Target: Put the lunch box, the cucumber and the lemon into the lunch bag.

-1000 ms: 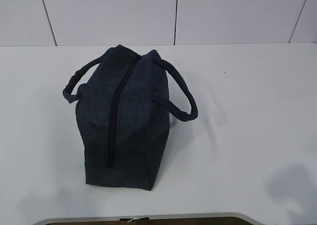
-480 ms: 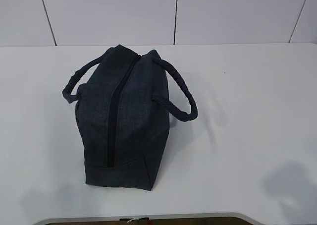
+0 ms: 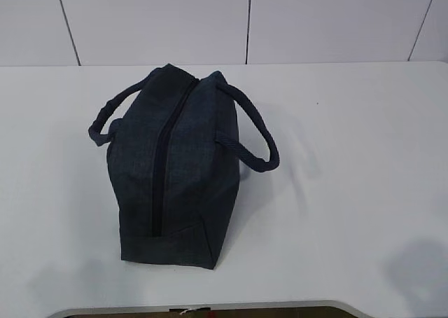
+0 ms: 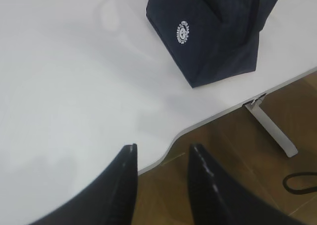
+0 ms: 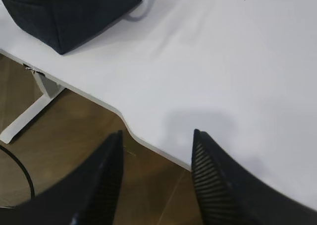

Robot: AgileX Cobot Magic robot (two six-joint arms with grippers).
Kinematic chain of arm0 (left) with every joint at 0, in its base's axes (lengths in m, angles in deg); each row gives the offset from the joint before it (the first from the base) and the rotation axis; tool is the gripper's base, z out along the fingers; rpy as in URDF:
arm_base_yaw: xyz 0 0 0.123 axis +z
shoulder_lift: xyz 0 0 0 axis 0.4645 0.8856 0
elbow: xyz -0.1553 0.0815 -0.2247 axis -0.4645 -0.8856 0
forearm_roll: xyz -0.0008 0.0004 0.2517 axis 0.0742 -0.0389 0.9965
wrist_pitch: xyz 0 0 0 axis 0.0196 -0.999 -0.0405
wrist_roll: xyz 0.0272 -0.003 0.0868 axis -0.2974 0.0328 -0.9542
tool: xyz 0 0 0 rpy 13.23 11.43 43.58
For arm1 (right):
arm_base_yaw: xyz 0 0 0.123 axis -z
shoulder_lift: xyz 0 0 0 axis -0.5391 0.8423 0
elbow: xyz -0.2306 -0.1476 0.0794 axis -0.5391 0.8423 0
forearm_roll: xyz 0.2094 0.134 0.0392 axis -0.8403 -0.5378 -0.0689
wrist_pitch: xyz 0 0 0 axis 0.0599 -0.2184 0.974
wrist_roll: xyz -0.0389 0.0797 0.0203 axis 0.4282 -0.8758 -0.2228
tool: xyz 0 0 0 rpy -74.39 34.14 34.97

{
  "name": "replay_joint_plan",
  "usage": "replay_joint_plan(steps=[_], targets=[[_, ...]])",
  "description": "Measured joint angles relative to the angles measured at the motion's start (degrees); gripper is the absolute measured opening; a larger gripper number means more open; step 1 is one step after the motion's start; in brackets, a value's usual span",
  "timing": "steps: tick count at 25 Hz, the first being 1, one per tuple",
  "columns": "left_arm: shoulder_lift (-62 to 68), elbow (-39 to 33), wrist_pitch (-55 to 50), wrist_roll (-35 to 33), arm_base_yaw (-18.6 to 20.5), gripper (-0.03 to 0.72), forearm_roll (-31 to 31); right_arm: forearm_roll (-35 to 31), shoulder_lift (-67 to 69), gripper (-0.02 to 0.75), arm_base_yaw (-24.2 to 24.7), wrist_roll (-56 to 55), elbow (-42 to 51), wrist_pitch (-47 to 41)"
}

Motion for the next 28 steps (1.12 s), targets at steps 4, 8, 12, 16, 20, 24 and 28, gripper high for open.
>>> replay_joint_plan(steps=[4, 8, 12, 16, 20, 24, 28], targets=[[0.0, 0.0, 0.03, 0.0, 0.69, 0.242, 0.25, 1.79, -0.1, 0.371, 0.0, 0.0, 0.0, 0.0], [0.0, 0.0, 0.13, 0.0, 5.47, 0.242, 0.39, 2.55, -0.1, 0.371, 1.52, 0.0, 0.04, 0.0], [0.0, 0.0, 0.13, 0.0, 14.82, 0.242, 0.5, 2.67, -0.1, 0.371, 9.71, 0.0, 0.04, 0.0], [0.0, 0.0, 0.13, 0.0, 22.0, 0.242, 0.5, 2.77, -0.1, 0.371, 17.42, -0.13, 0.04, 0.0], [0.0, 0.0, 0.13, 0.0, 22.8, 0.242, 0.59, 2.77, -0.1, 0.371, 20.22, -0.83, 0.04, 0.0], [0.0, 0.0, 0.13, 0.0, 22.8, 0.242, 0.59, 2.42, -0.1, 0.371, 20.36, -1.48, 0.04, 0.0], [0.0, 0.0, 0.13, 0.0, 22.8, 0.242, 0.59, 2.38, -0.1, 0.371, 20.4, -1.59, 0.04, 0.0]])
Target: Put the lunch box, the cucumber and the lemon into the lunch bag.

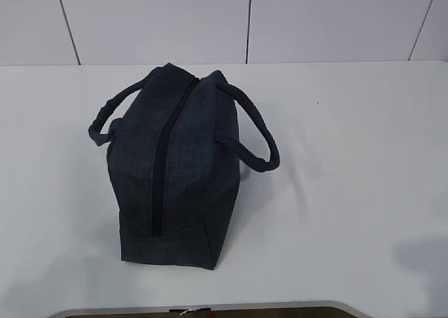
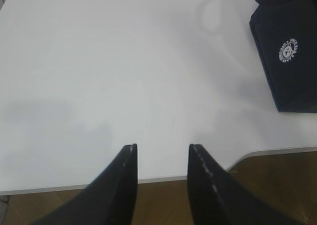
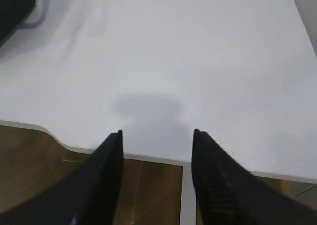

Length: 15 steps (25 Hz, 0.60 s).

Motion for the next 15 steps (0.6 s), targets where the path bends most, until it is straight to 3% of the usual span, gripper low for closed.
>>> replay_joint_plan(steps=[15], targets=[[0.0, 0.0, 0.0, 0.0, 0.0, 0.242, 0.0, 0.0, 0.0, 0.37, 0.0, -0.13, 0.0, 0.0]])
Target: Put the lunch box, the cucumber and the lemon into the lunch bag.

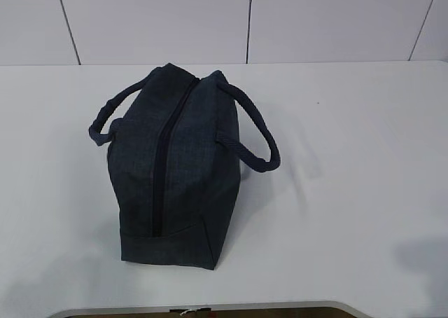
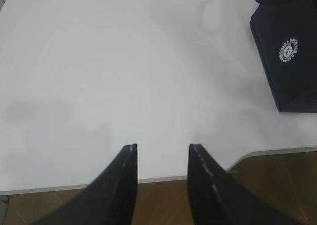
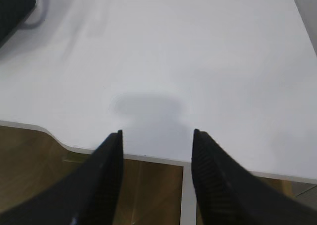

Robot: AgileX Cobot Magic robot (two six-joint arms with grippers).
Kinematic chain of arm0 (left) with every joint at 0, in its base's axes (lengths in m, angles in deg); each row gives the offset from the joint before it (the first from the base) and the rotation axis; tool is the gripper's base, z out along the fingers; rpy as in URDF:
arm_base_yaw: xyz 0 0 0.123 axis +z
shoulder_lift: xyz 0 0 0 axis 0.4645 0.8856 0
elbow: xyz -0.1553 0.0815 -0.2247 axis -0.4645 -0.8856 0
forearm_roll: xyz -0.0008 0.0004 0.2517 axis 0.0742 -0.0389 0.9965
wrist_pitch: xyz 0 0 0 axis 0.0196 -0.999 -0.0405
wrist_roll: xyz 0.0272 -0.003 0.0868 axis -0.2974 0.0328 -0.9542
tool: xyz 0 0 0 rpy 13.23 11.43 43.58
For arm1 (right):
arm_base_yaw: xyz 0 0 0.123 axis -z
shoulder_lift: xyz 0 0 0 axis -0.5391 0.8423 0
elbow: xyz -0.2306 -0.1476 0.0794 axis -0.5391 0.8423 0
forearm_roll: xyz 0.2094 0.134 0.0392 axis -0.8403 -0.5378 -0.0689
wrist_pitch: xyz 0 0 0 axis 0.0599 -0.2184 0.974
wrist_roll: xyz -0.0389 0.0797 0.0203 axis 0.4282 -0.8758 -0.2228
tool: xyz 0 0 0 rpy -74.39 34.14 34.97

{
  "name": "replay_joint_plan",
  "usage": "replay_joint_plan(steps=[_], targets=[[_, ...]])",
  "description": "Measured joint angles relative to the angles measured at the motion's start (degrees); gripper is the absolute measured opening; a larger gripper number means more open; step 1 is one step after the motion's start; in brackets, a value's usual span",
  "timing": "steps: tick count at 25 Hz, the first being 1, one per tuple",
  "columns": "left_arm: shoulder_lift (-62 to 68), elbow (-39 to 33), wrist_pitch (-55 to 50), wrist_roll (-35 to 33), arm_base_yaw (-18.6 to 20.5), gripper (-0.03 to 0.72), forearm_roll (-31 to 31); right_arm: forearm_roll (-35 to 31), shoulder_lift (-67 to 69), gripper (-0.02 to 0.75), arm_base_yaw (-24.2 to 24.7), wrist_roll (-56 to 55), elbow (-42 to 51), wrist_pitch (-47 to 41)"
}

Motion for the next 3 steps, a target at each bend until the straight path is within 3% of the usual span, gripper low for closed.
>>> replay_joint_plan(steps=[3], targets=[[0.0, 0.0, 0.0, 0.0, 0.0, 0.242, 0.0, 0.0, 0.0, 0.371, 0.0, 0.0, 0.0, 0.0]])
